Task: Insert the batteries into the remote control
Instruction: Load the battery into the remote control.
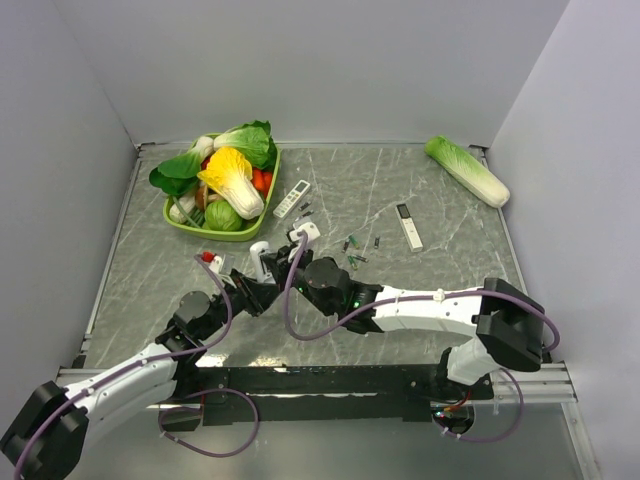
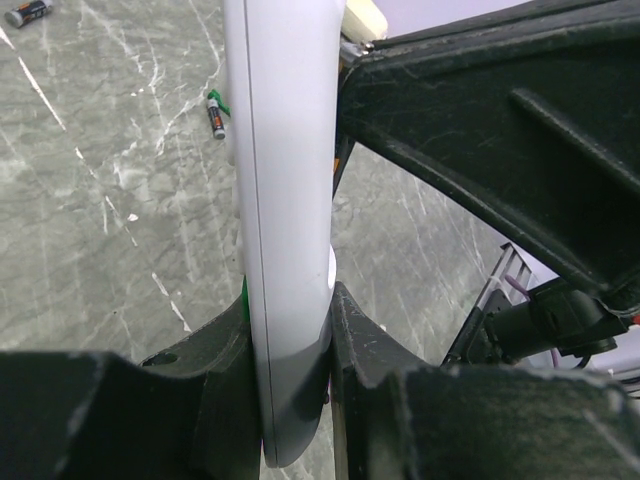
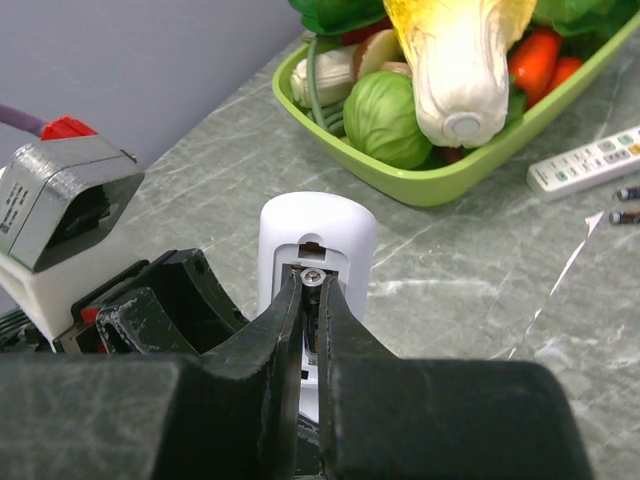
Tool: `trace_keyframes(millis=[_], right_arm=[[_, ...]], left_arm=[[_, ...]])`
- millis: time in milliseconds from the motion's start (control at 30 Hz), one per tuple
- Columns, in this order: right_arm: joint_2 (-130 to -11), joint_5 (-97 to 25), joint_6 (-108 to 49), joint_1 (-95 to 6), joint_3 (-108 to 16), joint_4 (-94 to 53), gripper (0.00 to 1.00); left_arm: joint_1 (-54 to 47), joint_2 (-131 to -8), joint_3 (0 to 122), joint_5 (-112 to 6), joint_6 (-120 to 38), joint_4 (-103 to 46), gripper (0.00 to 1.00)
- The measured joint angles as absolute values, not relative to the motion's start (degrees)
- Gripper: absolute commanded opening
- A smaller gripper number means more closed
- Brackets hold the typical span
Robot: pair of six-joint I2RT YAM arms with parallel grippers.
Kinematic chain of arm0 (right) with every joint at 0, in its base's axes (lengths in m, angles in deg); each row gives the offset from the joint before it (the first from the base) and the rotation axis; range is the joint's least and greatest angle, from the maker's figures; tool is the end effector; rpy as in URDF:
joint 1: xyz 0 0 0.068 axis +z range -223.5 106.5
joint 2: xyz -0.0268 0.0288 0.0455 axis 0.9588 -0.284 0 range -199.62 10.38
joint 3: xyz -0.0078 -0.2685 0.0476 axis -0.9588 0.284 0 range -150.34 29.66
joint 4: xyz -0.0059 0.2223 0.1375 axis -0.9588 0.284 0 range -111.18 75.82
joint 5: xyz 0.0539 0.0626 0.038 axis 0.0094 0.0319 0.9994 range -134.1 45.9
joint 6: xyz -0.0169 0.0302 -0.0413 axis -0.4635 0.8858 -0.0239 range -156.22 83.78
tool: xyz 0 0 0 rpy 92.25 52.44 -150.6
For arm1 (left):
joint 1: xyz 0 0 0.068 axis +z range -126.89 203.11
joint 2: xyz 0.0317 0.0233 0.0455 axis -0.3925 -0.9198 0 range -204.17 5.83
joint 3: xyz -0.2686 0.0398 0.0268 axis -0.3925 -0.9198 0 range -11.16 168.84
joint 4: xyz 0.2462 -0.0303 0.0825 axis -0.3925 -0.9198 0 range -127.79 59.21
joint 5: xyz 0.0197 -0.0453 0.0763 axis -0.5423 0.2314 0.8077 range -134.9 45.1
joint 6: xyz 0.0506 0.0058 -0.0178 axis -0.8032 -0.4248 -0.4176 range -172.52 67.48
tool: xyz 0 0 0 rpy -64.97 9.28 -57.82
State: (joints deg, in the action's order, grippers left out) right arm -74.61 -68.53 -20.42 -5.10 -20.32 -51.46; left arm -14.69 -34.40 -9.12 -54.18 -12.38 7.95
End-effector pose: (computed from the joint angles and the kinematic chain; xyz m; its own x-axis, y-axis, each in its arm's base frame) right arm 0.1381 0.3090 0.2763 -0.2183 0.1217 -0.9683 -0.6603 0.7122 0.2384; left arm 0.1207 -0.1010 0.1808 -0.4661 -0.4436 -0.7655 0.5647 0.5169 -0.6433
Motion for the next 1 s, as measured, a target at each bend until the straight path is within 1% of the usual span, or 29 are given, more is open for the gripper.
trace_keyframes(millis=[433, 467, 567, 700, 1000], right_arm=[[-75.2, -71.7, -15.6, -4.9, -21.0, -49.8, 0.22], [-75.2, -71.7, -15.7, -4.9, -21.0, -49.8, 0.24], [-75.2, -71.6, -16.1, -4.9, -21.0, -49.8, 0.27], [-75.5, -71.5, -16.3, -4.9, -21.0, -49.9, 0.29], [-75.7, -71.5, -16.6, -4.8, -21.0, -50.0, 0.29]], left_arm=[[-14.8, -36.3, -9.2, -53.7, -11.1, 9.3, 0.01], [-14.8, -36.5, -9.2, -53.7, -11.0, 9.5, 0.01], [-14.9, -37.3, -9.2, -53.7, -10.8, 10.5, 0.01], [-15.0, -38.0, -9.2, -53.6, -10.6, 11.0, 0.01], [-15.1, -38.0, -9.3, -53.5, -9.8, 10.9, 0.01]])
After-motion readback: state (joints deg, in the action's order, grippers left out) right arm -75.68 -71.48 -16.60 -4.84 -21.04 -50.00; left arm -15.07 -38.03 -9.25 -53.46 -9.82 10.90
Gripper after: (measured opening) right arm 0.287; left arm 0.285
